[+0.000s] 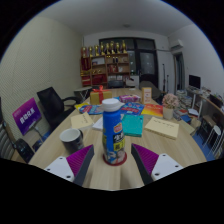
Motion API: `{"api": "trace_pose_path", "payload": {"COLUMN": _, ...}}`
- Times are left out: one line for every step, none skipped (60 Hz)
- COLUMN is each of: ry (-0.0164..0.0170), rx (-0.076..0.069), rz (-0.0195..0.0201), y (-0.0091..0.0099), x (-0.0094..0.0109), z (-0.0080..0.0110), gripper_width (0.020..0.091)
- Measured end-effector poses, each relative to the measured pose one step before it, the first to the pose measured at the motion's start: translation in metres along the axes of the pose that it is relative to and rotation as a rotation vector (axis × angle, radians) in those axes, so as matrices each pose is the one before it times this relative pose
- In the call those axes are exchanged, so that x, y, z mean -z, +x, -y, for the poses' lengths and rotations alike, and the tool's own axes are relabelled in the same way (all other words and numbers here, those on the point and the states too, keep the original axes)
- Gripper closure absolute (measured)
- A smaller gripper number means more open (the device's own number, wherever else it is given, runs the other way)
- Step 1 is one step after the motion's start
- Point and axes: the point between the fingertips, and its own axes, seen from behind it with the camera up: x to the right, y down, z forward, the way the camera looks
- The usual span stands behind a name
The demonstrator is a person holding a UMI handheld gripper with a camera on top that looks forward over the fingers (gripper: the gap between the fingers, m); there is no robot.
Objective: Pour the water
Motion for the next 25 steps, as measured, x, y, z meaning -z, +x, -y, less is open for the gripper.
{"api": "trace_pose_path", "payload": {"ry": 0.0009, "rx": -0.005, "rz": -0.00593, "y": -0.00633, "x": 0.00835, "z": 0.00323, "gripper_width": 0.0272}}
{"api": "trace_pose_path", "payload": {"ry": 0.00246, "rx": -0.0047, "rz": -0.00359, "y": -0.00342, "x": 0.01017, "z": 0.00133, "gripper_width": 0.0272}}
{"api": "trace_pose_path", "payload": {"ry": 0.0038, "rx": -0.0055, "rz": -0.00265, "y": -0.00298, "x": 0.01208, "z": 0.00078, "gripper_width": 0.0271}}
{"api": "trace_pose_path", "payload": {"ry": 0.00291, "rx": -0.002, "rz": -0.00443, "y": -0.00374, "x": 0.00959, "z": 0.00134, "gripper_width": 0.0272}}
{"api": "trace_pose_path", "payload": {"ry": 0.00207, "rx": -0.0004, "rz": -0.00637, "y": -0.00352, "x": 0.00976, "z": 0.00145, "gripper_width": 0.0271}}
{"api": "trace_pose_path", "payload": {"ry": 0.00123, "rx": 0.0006, "rz": -0.00827, "y": -0.00344, "x": 0.01019, "z": 0.00155, "gripper_width": 0.0271}}
{"api": "trace_pose_path", "payload": {"ry": 0.00133, "rx": 0.0017, "rz": -0.00905, "y": -0.00362, "x": 0.01012, "z": 0.00141, "gripper_width": 0.0274}}
{"api": "trace_pose_path", "payload": {"ry": 0.0017, "rx": 0.0033, "rz": -0.00936, "y": -0.00369, "x": 0.01038, "z": 0.00132, "gripper_width": 0.0273}}
{"api": "trace_pose_path", "payload": {"ry": -0.0005, "rx": 0.0079, "rz": -0.01195, "y": -0.00619, "x": 0.01019, "z": 0.00331, "gripper_width": 0.0274}}
{"api": "trace_pose_path", "payload": {"ry": 0.00061, "rx": 0.0073, "rz": -0.01008, "y": -0.00432, "x": 0.01216, "z": 0.00119, "gripper_width": 0.0273}}
{"api": "trace_pose_path", "payload": {"ry": 0.00003, "rx": 0.0081, "rz": -0.0105, "y": -0.00313, "x": 0.01028, "z": 0.00084, "gripper_width": 0.0274}}
{"api": "trace_pose_path", "payload": {"ry": -0.00008, "rx": 0.0072, "rz": -0.01105, "y": -0.00256, "x": 0.00816, "z": 0.00049, "gripper_width": 0.0276}}
{"api": "trace_pose_path", "payload": {"ry": -0.0003, "rx": 0.0083, "rz": -0.01315, "y": -0.00393, "x": 0.01146, "z": 0.00091, "gripper_width": 0.0278}}
{"api": "trace_pose_path", "payload": {"ry": -0.00164, "rx": 0.0066, "rz": -0.0138, "y": -0.00257, "x": 0.0101, "z": 0.0007, "gripper_width": 0.0274}}
{"api": "trace_pose_path", "payload": {"ry": -0.00268, "rx": 0.004, "rz": -0.01478, "y": -0.00107, "x": 0.00807, "z": 0.00012, "gripper_width": 0.0275}}
{"api": "trace_pose_path", "payload": {"ry": -0.00236, "rx": 0.0018, "rz": -0.015, "y": -0.00165, "x": 0.00977, "z": 0.00043, "gripper_width": 0.0275}}
{"api": "trace_pose_path", "payload": {"ry": -0.00341, "rx": -0.0002, "rz": -0.01394, "y": 0.00011, "x": 0.01028, "z": 0.00053, "gripper_width": 0.0281}}
{"api": "trace_pose_path", "payload": {"ry": -0.00275, "rx": -0.004, "rz": -0.01425, "y": -0.00242, "x": 0.01152, "z": 0.00063, "gripper_width": 0.0282}}
{"api": "trace_pose_path", "payload": {"ry": -0.00303, "rx": -0.0069, "rz": -0.00965, "y": -0.00208, "x": 0.00944, "z": 0.0005, "gripper_width": 0.0285}}
{"api": "trace_pose_path", "payload": {"ry": -0.00398, "rx": -0.0089, "rz": -0.00679, "y": -0.00266, "x": 0.00953, "z": 0.00053, "gripper_width": 0.0286}}
{"api": "trace_pose_path", "payload": {"ry": -0.00371, "rx": -0.0107, "rz": -0.00224, "y": -0.00257, "x": 0.00781, "z": 0.00035, "gripper_width": 0.0285}}
{"api": "trace_pose_path", "payload": {"ry": -0.00354, "rx": -0.0105, "rz": -0.00142, "y": -0.00293, "x": 0.00935, "z": 0.00058, "gripper_width": 0.0287}}
{"api": "trace_pose_path", "payload": {"ry": -0.00223, "rx": -0.01, "rz": 0.00074, "y": -0.00335, "x": 0.00894, "z": 0.00074, "gripper_width": 0.0286}}
{"api": "trace_pose_path", "payload": {"ry": -0.0023, "rx": -0.0106, "rz": 0.00339, "y": -0.00428, "x": 0.00866, "z": 0.00303, "gripper_width": 0.0287}}
{"api": "trace_pose_path", "payload": {"ry": 0.0011, "rx": -0.0091, "rz": 0.00407, "y": -0.0017, "x": 0.00804, "z": 0.00003, "gripper_width": 0.0286}}
